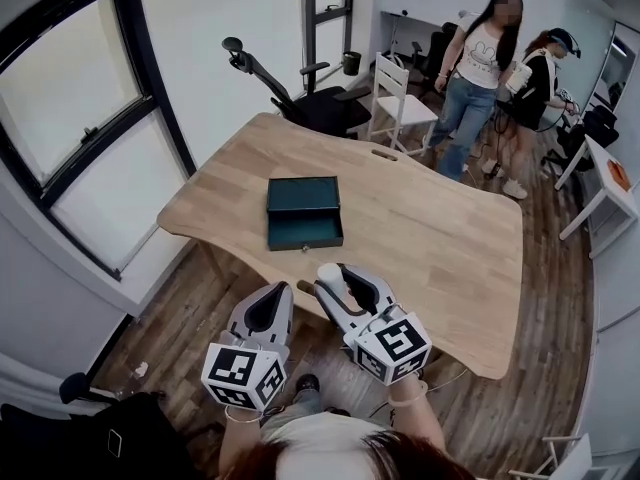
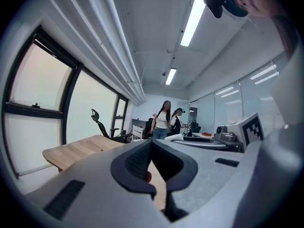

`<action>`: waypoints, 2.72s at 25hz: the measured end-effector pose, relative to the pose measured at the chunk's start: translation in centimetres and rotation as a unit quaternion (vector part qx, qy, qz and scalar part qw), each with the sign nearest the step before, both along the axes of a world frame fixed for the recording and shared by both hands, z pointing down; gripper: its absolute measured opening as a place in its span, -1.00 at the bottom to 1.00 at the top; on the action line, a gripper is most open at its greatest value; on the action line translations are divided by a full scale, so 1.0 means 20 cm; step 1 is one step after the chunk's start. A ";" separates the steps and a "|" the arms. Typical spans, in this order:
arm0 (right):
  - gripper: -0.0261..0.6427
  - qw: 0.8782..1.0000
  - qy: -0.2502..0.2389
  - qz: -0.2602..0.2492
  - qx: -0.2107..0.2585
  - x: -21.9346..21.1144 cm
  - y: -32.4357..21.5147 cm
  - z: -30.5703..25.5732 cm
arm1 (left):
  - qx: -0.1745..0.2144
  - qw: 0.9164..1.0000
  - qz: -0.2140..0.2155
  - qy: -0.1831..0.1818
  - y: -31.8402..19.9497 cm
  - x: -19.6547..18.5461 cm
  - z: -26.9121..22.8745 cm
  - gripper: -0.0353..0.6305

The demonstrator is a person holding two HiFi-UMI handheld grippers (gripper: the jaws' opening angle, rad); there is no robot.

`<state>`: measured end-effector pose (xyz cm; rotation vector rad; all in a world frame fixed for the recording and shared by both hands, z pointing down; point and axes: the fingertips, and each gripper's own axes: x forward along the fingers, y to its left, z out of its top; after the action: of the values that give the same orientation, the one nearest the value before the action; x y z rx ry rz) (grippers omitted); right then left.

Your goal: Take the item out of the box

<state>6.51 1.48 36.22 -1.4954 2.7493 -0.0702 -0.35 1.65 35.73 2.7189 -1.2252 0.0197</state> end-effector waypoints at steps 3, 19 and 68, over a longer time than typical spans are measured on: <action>-0.35 1.000 -0.003 -0.001 0.004 0.01 0.05 -0.02 | 0.002 1.000 -0.004 -0.002 0.04 0.01 0.00 -0.87; -0.35 1.000 -0.005 -0.013 0.019 0.10 0.33 -0.06 | 0.010 1.000 -0.015 -0.007 0.29 0.10 -0.02 -0.87; -0.35 0.999 -0.006 -0.014 0.034 0.20 0.63 -0.08 | 0.024 1.000 -0.005 -0.015 0.57 0.23 -0.04 -0.87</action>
<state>10.43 13.99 34.70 -1.4365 2.7332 0.0139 4.18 13.13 34.97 2.7626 -1.2624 0.0315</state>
